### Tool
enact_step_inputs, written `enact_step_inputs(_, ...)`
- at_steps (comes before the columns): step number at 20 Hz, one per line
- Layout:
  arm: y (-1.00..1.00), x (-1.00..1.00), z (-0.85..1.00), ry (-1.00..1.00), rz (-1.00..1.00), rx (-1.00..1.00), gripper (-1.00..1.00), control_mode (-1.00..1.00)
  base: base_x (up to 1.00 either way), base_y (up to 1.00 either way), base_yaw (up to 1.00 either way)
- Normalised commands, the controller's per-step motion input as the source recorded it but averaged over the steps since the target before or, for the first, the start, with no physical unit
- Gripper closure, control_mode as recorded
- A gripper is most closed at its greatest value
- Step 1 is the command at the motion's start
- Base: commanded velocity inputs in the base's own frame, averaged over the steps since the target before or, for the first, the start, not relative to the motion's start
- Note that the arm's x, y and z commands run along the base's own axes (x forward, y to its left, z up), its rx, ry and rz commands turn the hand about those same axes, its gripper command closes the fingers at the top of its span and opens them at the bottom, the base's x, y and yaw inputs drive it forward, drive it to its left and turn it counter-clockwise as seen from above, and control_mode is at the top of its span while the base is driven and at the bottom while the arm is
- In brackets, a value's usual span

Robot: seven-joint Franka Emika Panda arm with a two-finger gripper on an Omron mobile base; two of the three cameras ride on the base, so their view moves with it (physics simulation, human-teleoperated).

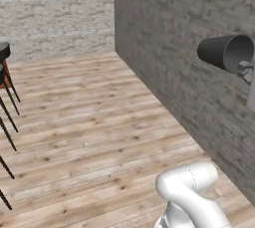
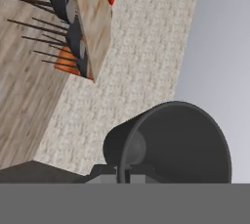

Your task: There is a bowl on the dining counter. Grab a lemon wedge from the fridge and place it in the bowl. Then get the liquor bottle and glass cup from the cabinet and place them next to the bowl.

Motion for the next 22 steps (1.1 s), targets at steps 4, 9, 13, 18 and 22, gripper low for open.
enact_step_inputs(4,0.0,0.0,0.0,0.0,0.0,0.0,1.0,1.0,1.0,-0.11,0.42)
enact_step_inputs(9,0.0,0.0,0.0,0.0,0.0,0.0,1.0,1.0,1.0,-0.23,0.37)
enact_step_inputs(13,0.0,0.0,0.0,0.0,0.0,0.0,1.0,1.0,1.0,-0.26,0.36)
enact_step_inputs(18,0.0,0.0,0.0,0.0,0.0,0.0,1.0,1.0,1.0,-0.28,0.35)
enact_step_inputs(22,0.0,0.0,0.0,0.0,0.0,0.0,1.0,1.0,1.0,-0.27,0.36)
